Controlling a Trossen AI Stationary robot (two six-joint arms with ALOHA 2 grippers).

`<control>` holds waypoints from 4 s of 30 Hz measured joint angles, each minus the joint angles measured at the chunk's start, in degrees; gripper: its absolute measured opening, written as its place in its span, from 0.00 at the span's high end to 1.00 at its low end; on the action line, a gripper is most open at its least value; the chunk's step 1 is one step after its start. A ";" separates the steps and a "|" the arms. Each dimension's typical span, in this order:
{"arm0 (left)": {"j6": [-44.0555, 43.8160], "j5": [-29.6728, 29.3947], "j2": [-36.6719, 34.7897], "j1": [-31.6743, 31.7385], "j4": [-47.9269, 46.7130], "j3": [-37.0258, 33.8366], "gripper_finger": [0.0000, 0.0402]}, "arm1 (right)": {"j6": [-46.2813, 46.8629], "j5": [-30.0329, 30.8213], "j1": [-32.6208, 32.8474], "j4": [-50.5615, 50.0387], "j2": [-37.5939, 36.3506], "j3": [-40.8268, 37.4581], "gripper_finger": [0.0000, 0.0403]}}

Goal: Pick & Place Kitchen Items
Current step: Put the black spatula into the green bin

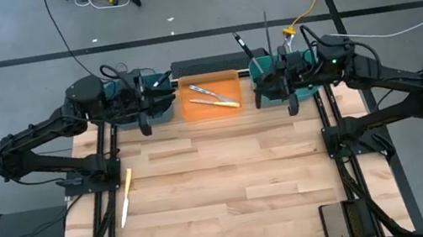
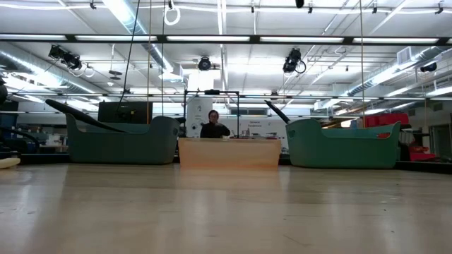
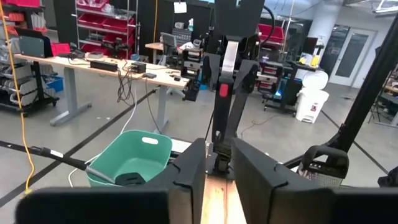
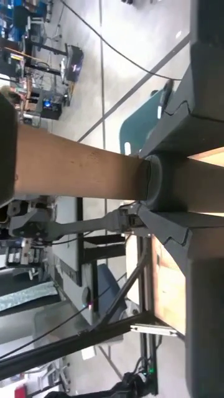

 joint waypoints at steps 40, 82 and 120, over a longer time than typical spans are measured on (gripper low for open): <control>3.63 -0.27 -0.02 0.00 -0.01 0.00 0.99 | -2.96 15.88 -0.98 -22.88 -16.36 0.00 0.69; 2.25 -1.55 -0.30 0.00 -0.01 0.00 0.99 | -0.81 18.29 -2.60 -24.24 -25.37 -10.21 0.69; 2.31 -1.77 -0.30 0.00 -0.03 0.00 0.99 | -14.61 10.52 -30.54 -31.17 -19.98 -10.25 0.69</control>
